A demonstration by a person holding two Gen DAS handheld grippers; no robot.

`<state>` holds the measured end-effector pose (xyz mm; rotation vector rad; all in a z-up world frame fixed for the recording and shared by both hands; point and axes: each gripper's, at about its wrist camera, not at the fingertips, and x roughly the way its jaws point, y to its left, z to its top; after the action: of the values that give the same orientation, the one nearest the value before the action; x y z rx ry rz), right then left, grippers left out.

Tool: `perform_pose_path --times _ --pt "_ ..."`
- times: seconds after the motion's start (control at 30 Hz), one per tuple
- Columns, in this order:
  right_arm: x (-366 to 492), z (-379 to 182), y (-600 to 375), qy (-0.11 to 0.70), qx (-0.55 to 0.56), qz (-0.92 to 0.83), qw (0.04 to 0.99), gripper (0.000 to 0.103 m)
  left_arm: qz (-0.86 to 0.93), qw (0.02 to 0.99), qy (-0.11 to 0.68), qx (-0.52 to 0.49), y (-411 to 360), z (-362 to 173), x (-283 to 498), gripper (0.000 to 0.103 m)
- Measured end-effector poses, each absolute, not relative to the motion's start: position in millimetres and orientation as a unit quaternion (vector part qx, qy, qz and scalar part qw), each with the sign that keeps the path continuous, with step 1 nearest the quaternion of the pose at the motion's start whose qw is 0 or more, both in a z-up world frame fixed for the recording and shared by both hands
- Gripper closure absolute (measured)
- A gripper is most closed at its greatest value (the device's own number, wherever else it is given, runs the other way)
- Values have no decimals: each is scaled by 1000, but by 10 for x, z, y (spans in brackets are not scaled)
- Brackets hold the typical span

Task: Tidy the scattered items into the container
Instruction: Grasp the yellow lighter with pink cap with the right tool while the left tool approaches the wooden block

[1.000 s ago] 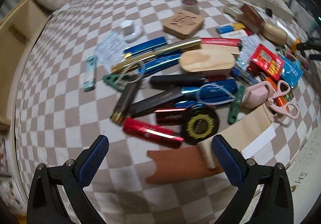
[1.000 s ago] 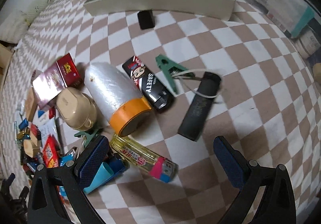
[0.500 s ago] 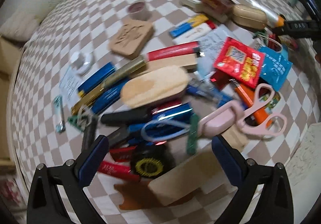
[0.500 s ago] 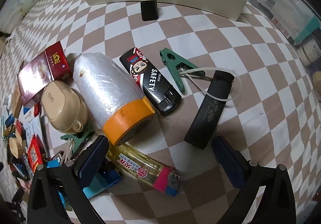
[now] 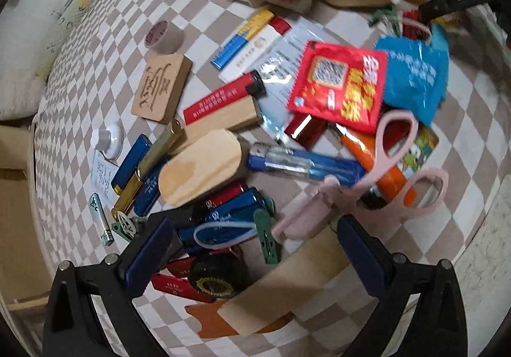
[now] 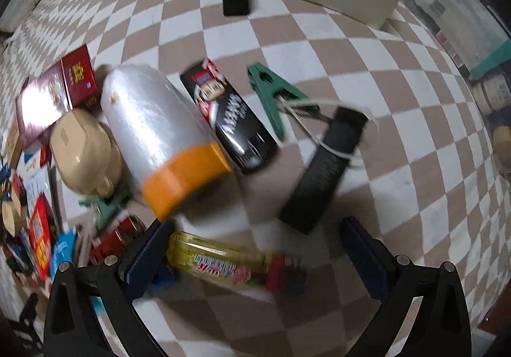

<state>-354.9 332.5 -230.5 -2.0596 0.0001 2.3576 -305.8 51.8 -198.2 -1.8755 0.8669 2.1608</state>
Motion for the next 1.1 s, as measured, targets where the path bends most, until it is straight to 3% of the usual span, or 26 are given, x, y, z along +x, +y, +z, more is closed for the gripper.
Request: perform_pose_path --times 0.4,0.73,0.97,1.1 --pt "-3276 -2378 4024 16 -669 743 -14 0 726 37 310 -612 449 -1992 -2994 0" --pt "-3163 -2352 4119 -127 -621 761 -137 0 739 36 259 -621 41 -1896 -2855 0" --pt "-3096 -2489 4309 -141 -617 754 -176 0 757 137 196 -609 -112 -1791 -2608 0" --pt "-3056 -2518 4430 -135 -609 760 -180 19 757 179 198 -596 -89 -1791 -2469 1"
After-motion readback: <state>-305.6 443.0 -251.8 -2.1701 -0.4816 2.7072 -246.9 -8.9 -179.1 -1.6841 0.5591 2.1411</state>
